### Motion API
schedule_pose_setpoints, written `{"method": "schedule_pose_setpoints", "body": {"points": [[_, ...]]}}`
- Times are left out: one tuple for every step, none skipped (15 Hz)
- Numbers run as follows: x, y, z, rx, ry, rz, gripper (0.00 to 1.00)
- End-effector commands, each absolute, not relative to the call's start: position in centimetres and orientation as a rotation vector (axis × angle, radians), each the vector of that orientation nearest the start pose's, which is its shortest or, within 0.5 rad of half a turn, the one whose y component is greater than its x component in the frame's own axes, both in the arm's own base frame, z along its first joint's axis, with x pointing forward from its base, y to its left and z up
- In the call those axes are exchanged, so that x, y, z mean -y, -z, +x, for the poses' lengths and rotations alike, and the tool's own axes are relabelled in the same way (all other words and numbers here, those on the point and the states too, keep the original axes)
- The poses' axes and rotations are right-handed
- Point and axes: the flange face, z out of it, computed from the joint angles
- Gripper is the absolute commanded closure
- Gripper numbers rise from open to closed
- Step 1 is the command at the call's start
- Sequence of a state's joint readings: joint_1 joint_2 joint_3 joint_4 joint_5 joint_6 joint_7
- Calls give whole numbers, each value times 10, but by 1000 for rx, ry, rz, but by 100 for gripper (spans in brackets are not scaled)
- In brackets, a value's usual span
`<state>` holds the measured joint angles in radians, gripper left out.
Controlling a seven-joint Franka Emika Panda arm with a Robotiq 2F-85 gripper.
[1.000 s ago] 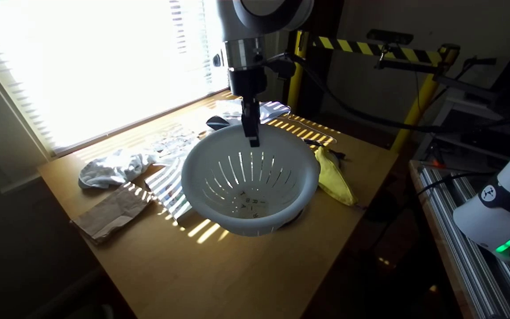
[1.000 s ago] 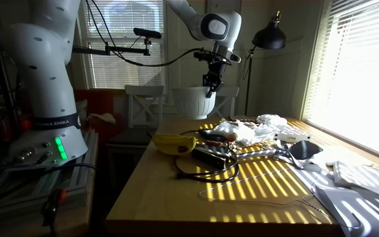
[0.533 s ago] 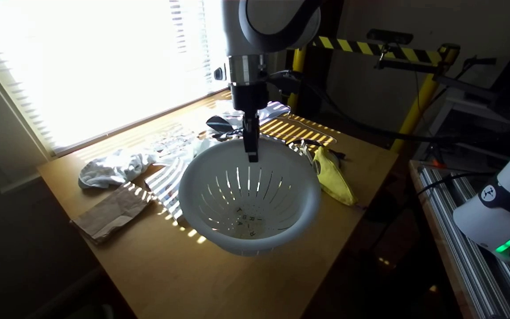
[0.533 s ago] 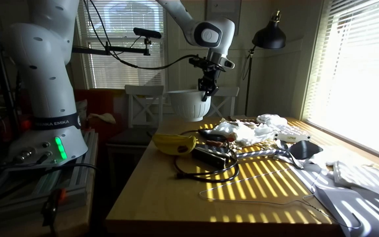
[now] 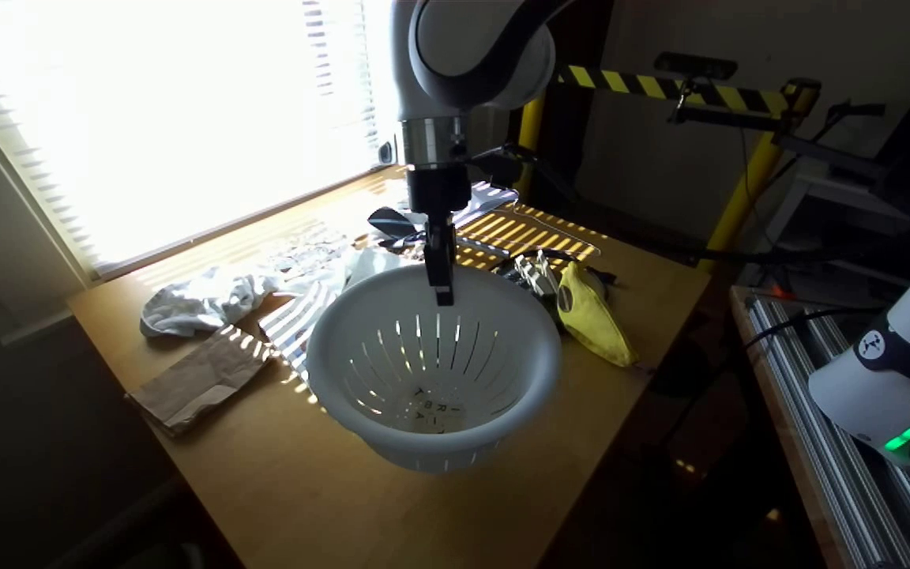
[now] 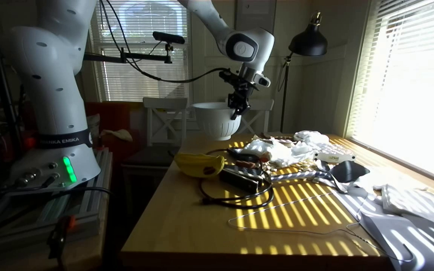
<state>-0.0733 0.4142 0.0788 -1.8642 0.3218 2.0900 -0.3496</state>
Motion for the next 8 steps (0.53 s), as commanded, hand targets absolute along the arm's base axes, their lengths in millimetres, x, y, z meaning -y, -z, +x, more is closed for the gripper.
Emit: {"method": "schedule_pose_setpoints", "body": {"points": [[-15,-281,632,153,-197,-2781,97],[-15,-279,634,139,-199,-2781,97],[-14,-277,636,124,-201,-2782,97],[-14,-276,638,108,-201,-2786,97],[-13,-275,640,95,-201,-2787,97],[-12,-274,642,82,-201,-2788,97],[-11,-273,644,68,-201,-2789,97],[-10,-271,645,54,-195,-2800,97]]}}
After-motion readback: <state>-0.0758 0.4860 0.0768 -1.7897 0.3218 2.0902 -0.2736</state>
